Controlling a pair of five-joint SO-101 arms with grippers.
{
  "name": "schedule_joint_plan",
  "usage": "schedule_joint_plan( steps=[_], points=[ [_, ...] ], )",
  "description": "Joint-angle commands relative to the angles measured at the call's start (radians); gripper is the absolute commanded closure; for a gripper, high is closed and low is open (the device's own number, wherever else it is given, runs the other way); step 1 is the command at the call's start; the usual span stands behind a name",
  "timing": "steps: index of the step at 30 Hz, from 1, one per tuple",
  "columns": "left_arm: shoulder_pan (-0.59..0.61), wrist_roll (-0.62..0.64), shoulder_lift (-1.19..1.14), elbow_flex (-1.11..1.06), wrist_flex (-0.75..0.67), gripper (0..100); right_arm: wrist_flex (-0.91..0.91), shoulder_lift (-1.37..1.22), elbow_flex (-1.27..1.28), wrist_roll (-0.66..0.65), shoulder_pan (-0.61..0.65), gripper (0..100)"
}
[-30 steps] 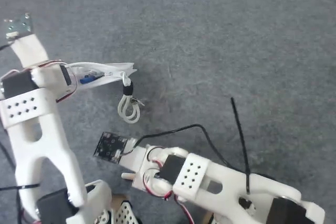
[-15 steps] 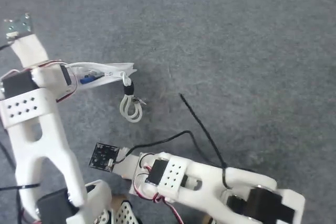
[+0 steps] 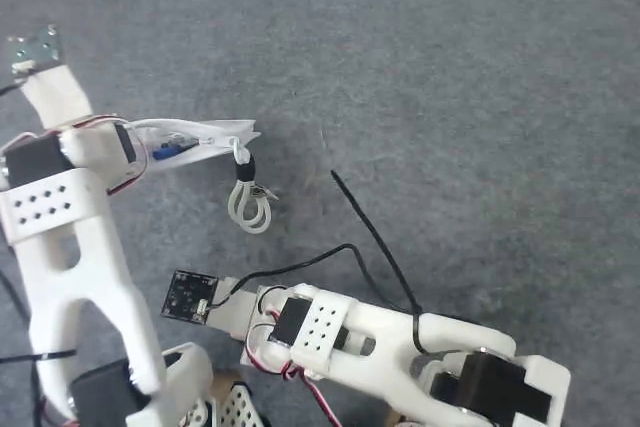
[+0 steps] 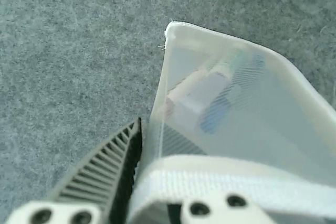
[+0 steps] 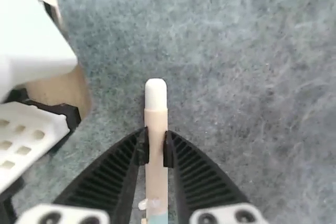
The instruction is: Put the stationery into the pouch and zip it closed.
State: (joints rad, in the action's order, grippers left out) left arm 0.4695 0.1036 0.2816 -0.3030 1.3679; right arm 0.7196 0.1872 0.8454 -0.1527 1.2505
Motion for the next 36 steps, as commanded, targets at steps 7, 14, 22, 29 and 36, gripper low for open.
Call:
schedule_joint_plan(
  steps=[7,14,22,29,36],
  points=[
    [0.035,0.028,-0.037,-0.07,-0.005,98,0.01,0.013,-0.054,-0.017,-0.094,99.2],
    [0.035,0.028,-0.037,-0.07,-0.005,98,0.028,0.016,-0.058,-0.061,-0.088,99.2],
    [0.035,0.028,-0.037,-0.07,-0.006,98,0.051,0.005,-0.115,-0.057,-0.048,91.4],
    [0.035,0.028,-0.037,-0.07,-0.006,98,0.091,0.004,-0.121,0.023,-0.038,83.5],
    [0.035,0.028,-0.037,-0.07,-0.006,98,0.094,0.004,-0.121,0.021,-0.038,87.9]
  ],
)
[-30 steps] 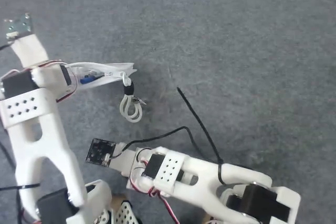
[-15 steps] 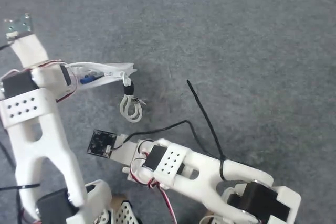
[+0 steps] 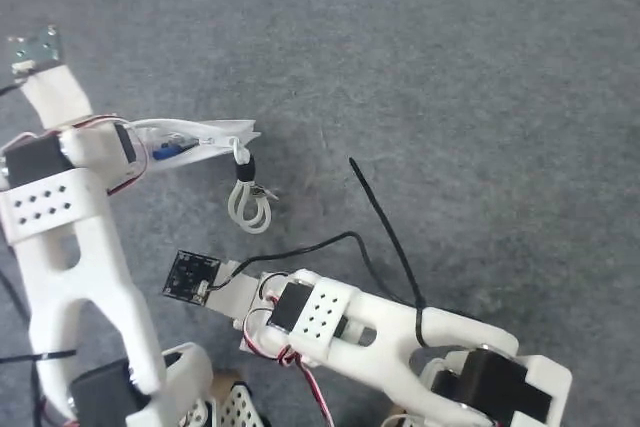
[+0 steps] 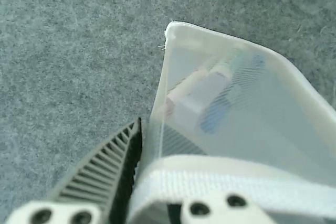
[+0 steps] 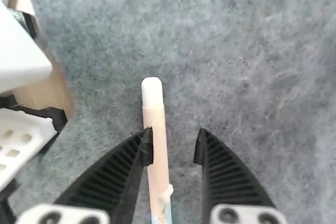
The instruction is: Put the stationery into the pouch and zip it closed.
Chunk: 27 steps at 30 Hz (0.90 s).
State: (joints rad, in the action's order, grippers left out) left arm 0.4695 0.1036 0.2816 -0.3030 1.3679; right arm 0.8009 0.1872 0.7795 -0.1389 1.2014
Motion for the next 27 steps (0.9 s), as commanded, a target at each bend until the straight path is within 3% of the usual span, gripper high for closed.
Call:
schedule_joint_plan(
  steps=[1,8,13,18,24,27],
  points=[
    [0.035,0.028,-0.037,-0.07,-0.006,98,0.013,0.004,-0.055,0.008,0.012,87.9],
    [0.035,0.028,-0.037,-0.07,-0.006,98,0.018,-0.012,-0.063,-0.02,0.012,88.3],
    [0.035,0.028,-0.037,-0.07,-0.005,98,0.031,-0.157,-0.143,-0.02,0.005,88.3],
    [0.037,0.028,-0.037,-0.07,-0.003,98,0.196,-0.246,-0.292,-0.018,-0.033,88.5],
    [0.037,0.028,-0.037,-0.07,-0.003,98,0.2,-0.305,-0.327,-0.026,-0.073,99.5],
    [0.037,0.028,-0.037,-0.07,-0.003,98,0.203,-0.306,-0.324,-0.028,-0.093,99.3]
  ],
)
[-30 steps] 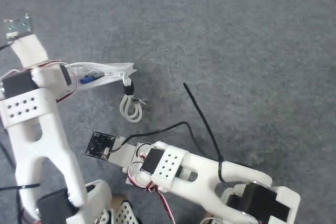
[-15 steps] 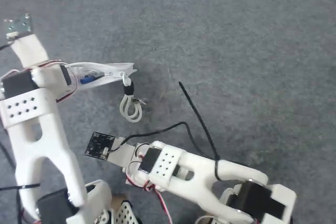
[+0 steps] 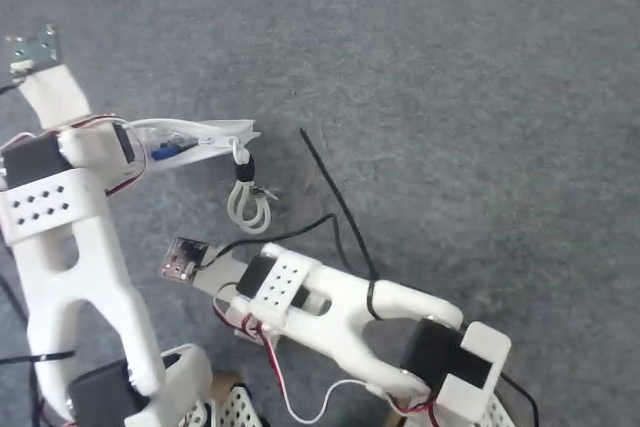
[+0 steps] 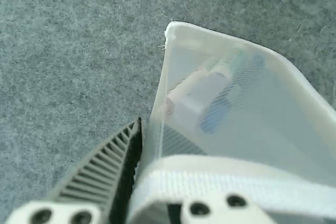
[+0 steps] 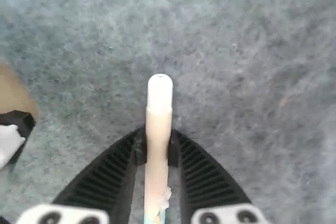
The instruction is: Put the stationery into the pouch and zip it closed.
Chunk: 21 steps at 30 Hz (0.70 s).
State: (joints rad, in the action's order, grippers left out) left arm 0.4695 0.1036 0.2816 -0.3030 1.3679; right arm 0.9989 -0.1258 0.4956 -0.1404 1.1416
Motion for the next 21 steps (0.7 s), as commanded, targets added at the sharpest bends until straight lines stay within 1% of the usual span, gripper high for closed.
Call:
schedule_joint_plan(
  steps=[1,4,14,21],
  points=[
    [0.037,0.028,-0.037,-0.07,-0.003,98,0.007,0.015,-0.04,-0.026,-0.044,99.4],
    [0.037,0.028,-0.037,-0.07,-0.003,98,0.027,0.058,-0.037,-0.026,-0.07,99.3],
    [0.037,0.028,-0.037,-0.07,-0.003,98,0.137,0.211,-0.035,-0.025,-0.085,99.3],
    [0.034,0.028,-0.037,-0.071,-0.005,98,0.136,0.378,0.002,-0.025,-0.114,99.3]
  ],
)
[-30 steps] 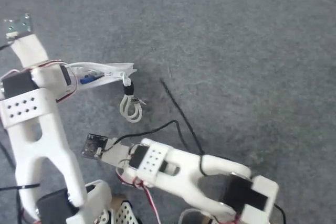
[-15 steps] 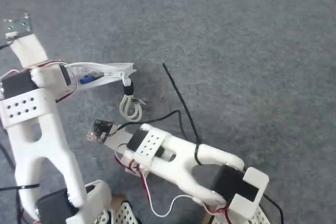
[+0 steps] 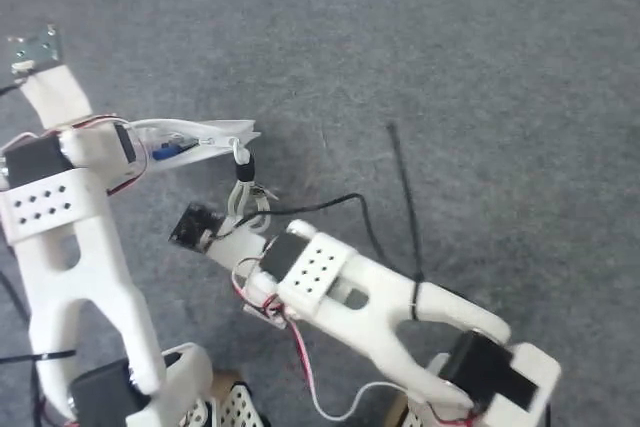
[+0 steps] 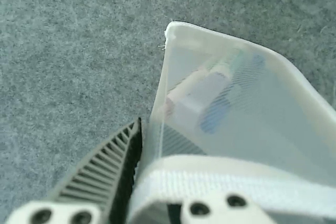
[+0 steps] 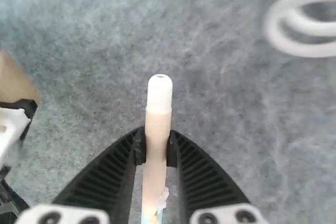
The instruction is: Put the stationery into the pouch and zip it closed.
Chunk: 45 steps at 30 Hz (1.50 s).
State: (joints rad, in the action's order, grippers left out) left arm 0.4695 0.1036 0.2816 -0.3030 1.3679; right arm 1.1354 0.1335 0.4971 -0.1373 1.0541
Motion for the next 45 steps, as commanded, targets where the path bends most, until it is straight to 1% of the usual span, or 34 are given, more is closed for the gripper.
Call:
schedule_joint_plan(
  steps=[1,15,19,23,30,35,39,45],
  points=[
    [0.034,0.028,-0.037,-0.071,-0.005,98,-0.004,0.148,0.005,-0.026,-0.028,99.3],
    [0.034,0.028,-0.037,-0.071,-0.005,98,-0.217,0.512,0.18,-0.017,-0.035,99.3],
    [0.031,0.028,-0.037,-0.071,-0.005,98,-0.272,0.61,0.219,0.032,-0.036,99.3],
    [-0.029,0.028,-0.037,-0.074,0.009,98,-0.331,0.697,0.265,0.046,-0.036,99.3],
    [-0.124,0.028,-0.037,-0.071,0.043,98,-0.476,0.817,0.354,0.069,-0.107,99.3],
    [-0.172,0.023,-0.037,-0.07,0.052,99,-0.486,0.891,0.362,0.101,-0.113,99.3],
    [-0.203,0.021,-0.037,-0.051,0.094,99,-0.483,0.952,0.362,0.127,-0.124,99.3],
    [-0.219,0.02,-0.037,-0.033,0.115,99,-0.478,1.058,0.364,0.146,-0.134,99.3]
  ],
)
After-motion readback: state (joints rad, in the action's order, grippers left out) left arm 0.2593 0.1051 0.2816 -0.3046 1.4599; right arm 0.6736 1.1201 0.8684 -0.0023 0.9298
